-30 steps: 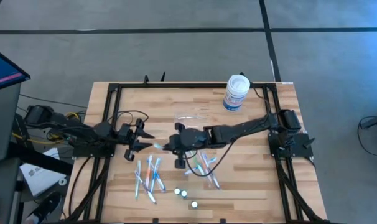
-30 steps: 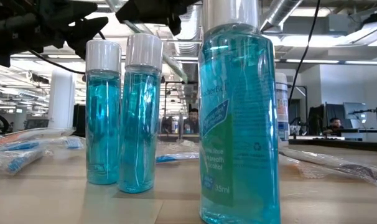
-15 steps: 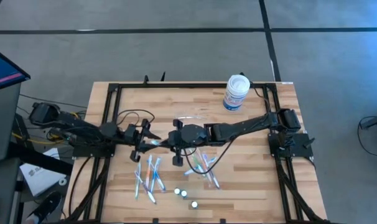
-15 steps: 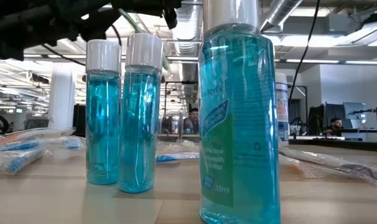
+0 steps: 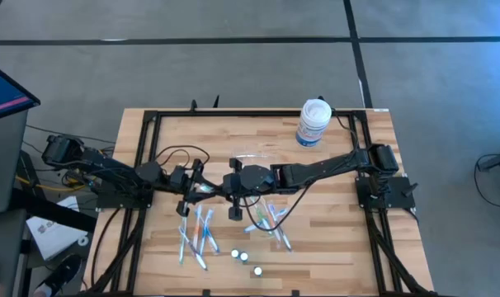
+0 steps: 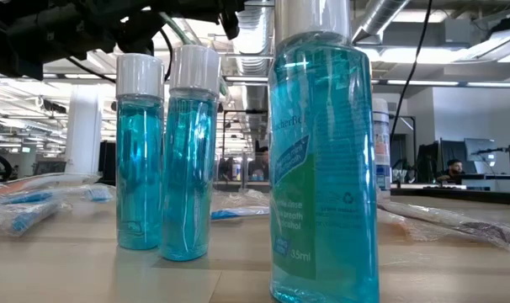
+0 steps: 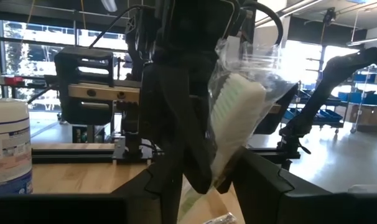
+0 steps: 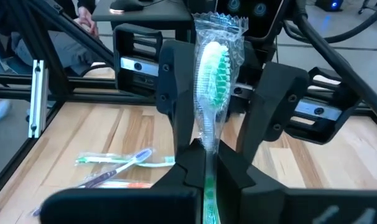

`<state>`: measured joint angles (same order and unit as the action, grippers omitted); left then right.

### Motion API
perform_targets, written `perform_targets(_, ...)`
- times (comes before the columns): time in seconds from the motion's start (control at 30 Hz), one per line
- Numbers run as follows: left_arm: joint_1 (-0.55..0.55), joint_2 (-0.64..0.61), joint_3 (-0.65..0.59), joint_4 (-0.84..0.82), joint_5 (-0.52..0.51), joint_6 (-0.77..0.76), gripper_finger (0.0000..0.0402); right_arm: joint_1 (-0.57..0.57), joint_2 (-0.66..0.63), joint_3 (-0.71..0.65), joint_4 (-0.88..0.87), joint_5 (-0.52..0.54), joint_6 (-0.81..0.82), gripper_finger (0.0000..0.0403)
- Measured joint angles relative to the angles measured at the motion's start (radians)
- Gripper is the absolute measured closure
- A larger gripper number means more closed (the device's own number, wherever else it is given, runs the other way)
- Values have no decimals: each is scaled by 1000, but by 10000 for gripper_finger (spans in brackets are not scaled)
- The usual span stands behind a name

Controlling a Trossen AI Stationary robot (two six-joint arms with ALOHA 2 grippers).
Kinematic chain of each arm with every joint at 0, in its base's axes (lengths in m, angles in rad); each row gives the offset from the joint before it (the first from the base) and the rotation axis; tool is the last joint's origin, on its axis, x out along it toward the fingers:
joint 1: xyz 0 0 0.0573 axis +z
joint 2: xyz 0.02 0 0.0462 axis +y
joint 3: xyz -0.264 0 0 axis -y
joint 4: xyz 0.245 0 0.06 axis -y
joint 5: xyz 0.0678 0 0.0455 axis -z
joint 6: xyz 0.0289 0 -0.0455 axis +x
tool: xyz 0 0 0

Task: Pick & Place toothbrushing station
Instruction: Put the middle green toothbrush into the transparent organizer

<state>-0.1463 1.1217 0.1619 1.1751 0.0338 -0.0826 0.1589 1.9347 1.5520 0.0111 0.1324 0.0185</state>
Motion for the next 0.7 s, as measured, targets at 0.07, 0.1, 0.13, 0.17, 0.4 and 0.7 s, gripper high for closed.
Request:
perform_targets(0.07,0,0,0,0,8,0,295,-3,0,0,-2,0,0,398)
perform_targets(0.1,0,0,0,0,8,0,300,-3,0,0,-4,0,0,398)
perform_targets(0.13,0,0,-1,0,8,0,305,-3,0,0,-4,0,0,398)
perform_targets(0.17,0,-2,-1,1,8,0,309,-3,0,0,-4,1,1,398)
perform_targets(0.4,-5,-27,-1,-3,15,0,310,-4,-1,2,8,2,0,399)
perform_targets(0.7,-6,-27,-1,2,24,-4,299,-4,0,2,5,-4,6,399)
